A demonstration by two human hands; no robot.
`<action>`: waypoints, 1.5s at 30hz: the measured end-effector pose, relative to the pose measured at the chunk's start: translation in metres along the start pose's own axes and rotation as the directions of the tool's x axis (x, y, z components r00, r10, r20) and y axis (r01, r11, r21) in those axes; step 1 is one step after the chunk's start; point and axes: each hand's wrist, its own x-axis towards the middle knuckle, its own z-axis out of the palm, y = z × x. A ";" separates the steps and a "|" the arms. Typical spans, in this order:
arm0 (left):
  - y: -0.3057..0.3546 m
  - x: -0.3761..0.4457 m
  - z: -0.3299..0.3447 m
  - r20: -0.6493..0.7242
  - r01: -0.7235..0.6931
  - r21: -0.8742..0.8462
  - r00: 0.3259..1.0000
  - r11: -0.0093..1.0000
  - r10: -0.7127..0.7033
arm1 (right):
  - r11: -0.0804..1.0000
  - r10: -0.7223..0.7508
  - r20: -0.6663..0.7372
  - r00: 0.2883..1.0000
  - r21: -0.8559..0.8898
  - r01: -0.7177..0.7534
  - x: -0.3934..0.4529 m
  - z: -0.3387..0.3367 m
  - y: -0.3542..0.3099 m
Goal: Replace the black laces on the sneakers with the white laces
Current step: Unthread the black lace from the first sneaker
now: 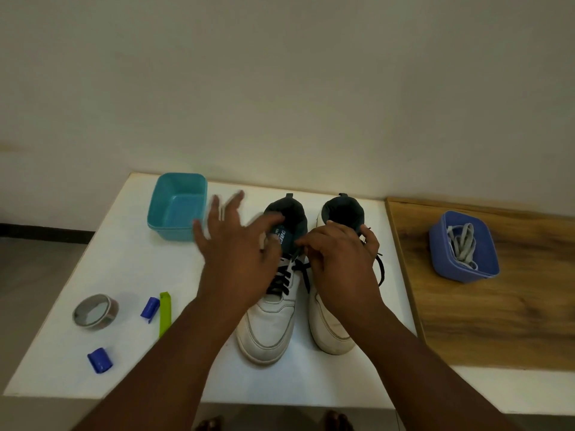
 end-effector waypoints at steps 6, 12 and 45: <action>-0.001 0.001 0.002 0.073 0.010 0.108 0.997 0.994 -0.018 | 1.000 0.000 0.019 1.000 -0.028 0.001 0.000 0.000 0.000; -0.012 0.005 -0.018 -0.370 0.220 -0.062 0.901 0.973 -0.227 | 1.000 0.004 0.005 1.000 -0.027 -0.004 0.000 0.001 0.000; -0.003 0.001 0.005 0.184 -0.071 0.032 0.981 0.997 0.064 | 0.995 -0.033 0.100 0.994 0.101 0.023 -0.002 -0.002 -0.001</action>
